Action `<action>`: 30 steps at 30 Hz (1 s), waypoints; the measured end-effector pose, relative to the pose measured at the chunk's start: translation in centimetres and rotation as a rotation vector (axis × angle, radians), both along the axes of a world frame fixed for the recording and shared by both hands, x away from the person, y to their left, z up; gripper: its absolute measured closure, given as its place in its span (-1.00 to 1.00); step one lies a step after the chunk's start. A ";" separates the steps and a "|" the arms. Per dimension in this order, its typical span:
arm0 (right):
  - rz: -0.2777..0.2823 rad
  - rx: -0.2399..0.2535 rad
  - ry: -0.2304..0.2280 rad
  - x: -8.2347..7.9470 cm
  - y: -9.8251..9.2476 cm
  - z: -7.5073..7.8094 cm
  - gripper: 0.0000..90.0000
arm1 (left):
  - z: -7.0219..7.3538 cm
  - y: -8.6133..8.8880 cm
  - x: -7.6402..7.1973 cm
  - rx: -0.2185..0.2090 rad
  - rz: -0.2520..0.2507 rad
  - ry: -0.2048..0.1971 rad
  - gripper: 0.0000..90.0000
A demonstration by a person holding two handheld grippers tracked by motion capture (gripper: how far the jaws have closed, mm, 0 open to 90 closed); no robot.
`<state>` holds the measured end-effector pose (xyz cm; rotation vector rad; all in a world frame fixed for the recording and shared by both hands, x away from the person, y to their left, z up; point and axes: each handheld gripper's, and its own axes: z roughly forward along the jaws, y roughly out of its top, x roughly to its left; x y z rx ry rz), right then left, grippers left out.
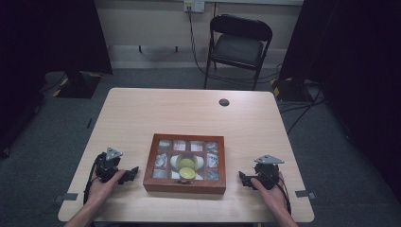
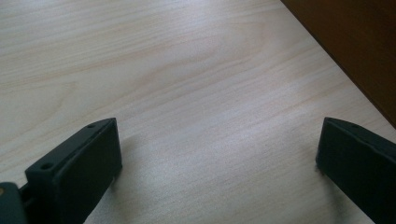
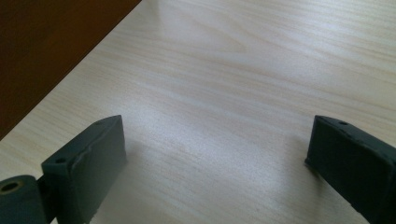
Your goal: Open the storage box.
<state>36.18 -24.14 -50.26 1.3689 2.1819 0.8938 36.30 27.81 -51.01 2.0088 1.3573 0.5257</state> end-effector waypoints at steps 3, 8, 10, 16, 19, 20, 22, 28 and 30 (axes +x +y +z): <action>0.011 0.002 0.005 0.0 -0.1 0.0 -0.91 | 0.0 0.0 0.1 0.002 -0.009 0.001 -1.00; 0.011 0.002 0.009 0.0 -0.1 0.2 -0.75 | 0.0 0.0 0.3 0.000 -0.017 0.001 -1.00; 0.019 0.009 0.010 -0.1 -0.1 0.4 -0.68 | 0.0 0.1 0.3 -0.001 -0.022 0.002 -1.00; 0.045 0.045 0.003 -0.6 0.0 1.4 -0.63 | 0.0 0.1 0.3 0.000 -0.027 0.002 -1.00; 0.072 0.078 -0.016 -1.1 0.2 2.2 -0.53 | 0.0 0.1 0.3 -0.001 -0.028 0.001 -1.00; 0.081 0.084 -0.021 -1.2 0.2 2.3 -0.49 | 0.0 0.1 0.3 -0.001 -0.029 0.001 -1.00; 0.102 0.097 -0.038 -1.3 0.4 2.8 -0.44 | 0.0 0.1 0.3 -0.003 -0.029 0.000 -1.00; 0.201 0.137 -0.055 -2.0 1.4 4.2 -0.20 | 0.0 0.3 0.2 -0.002 -0.046 0.000 -1.00; 0.220 0.139 -0.066 -2.2 1.7 4.5 -0.18 | 0.0 0.3 0.2 -0.006 -0.048 -0.002 -1.00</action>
